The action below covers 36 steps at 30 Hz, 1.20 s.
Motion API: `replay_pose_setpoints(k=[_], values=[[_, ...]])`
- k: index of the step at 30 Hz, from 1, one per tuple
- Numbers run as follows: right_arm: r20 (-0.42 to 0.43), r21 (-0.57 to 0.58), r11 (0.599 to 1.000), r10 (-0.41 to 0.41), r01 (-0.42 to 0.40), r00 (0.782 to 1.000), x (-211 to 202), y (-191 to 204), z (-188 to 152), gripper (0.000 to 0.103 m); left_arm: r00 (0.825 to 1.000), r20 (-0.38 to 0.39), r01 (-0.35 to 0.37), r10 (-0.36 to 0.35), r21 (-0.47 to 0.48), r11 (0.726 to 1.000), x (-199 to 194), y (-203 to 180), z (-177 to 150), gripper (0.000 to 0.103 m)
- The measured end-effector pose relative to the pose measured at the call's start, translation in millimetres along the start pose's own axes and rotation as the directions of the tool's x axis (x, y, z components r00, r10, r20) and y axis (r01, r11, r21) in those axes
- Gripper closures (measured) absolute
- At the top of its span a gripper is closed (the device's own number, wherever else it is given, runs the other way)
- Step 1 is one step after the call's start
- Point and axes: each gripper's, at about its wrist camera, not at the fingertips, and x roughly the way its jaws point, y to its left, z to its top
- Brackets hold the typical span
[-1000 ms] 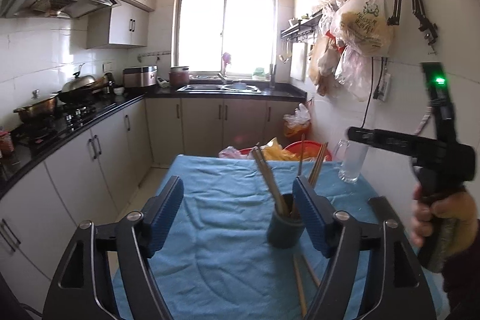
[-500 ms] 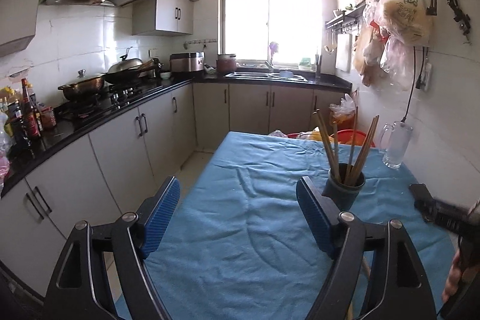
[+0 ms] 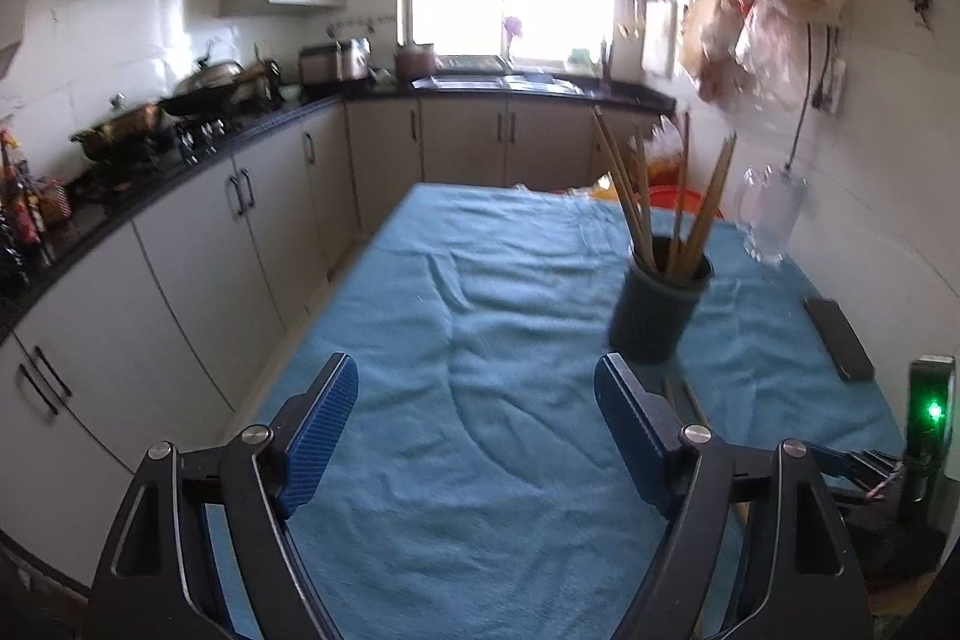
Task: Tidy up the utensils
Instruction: 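Move both open grippers back down to the last chopsticks, then close the left gripper on a chopstick while the right gripper grasps another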
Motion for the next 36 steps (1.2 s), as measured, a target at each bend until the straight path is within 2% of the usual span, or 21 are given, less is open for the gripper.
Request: replay_pose_setpoints(k=[5,8,10,12,14,20,23,24,27,29,30,31,32,34,36], values=[[-0.058,-0.054,0.999,-0.006,0.002,0.998,25,15,-1,0.052,0.996,-0.079,0.034,-0.034,-0.006,0.999,23,-7,-11,0.023],[-0.083,-0.077,0.997,-0.018,0.012,0.996,35,20,-4,0.059,0.989,-0.135,0.066,-0.067,-0.017,0.998,37,-12,-20,0.023],[-0.069,-0.103,0.994,-0.045,0.038,0.997,35,23,-6,0.066,0.981,-0.173,0.088,-0.090,-0.019,0.996,46,-17,-28,0.023],[-0.066,-0.106,0.993,-0.064,0.057,0.996,35,22,-6,0.081,0.972,-0.207,0.114,-0.114,-0.012,0.993,53,-26,-35,0.023],[-0.070,-0.090,0.993,-0.077,0.071,0.995,35,18,-5,0.091,0.961,-0.238,0.145,-0.140,0.004,0.989,58,-38,-42,0.023],[-0.077,-0.015,0.997,-0.083,0.082,0.994,28,-9,-5,0.092,0.934,-0.301,0.227,-0.193,0.085,0.970,68,-76,-61,0.023],[-0.079,0.009,0.997,-0.073,0.074,0.994,24,-18,-8,0.092,0.922,-0.335,0.258,-0.196,0.153,0.954,76,-97,-70,0.025],[-0.080,0.015,0.997,-0.070,0.071,0.994,23,-20,-9,0.092,0.919,-0.344,0.264,-0.192,0.176,0.948,79,-104,-75,0.027],[-0.081,0.027,0.998,-0.058,0.060,0.995,19,-25,-13,0.092,0.911,-0.369,0.279,-0.184,0.221,0.935,86,-118,-84,0.045],[-0.080,0.036,0.998,-0.052,0.055,0.995,18,-27,-14,0.092,0.904,-0.390,0.281,-0.175,0.234,0.931,92,-124,-88,0.066],[-0.079,0.041,0.998,-0.047,0.050,0.996,17,-28,-15,0.092,0.899,-0.403,0.282,-0.172,0.231,0.931,96,-125,-91,0.071],[-0.079,0.044,0.998,-0.045,0.048,0.996,17,-28,-15,0.092,0.901,-0.398,0.276,-0.170,0.226,0.934,96,-124,-91,0.076],[-0.078,0.048,0.998,-0.043,0.047,0.996,16,-28,-16,0.093,0.905,-0.393,0.266,-0.164,0.221,0.938,96,-122,-91,0.091],[-0.079,0.057,0.997,-0.038,0.043,0.996,15,-30,-17,0.094,0.898,-0.405,0.266,-0.171,0.191,0.945,97,-118,-89,0.096],[-0.085,0.067,0.997,-0.031,0.037,0.996,13,-33,-18,0.095,0.876,-0.433,0.284,-0.210,0.112,0.952,98,-106,-87,0.096]])
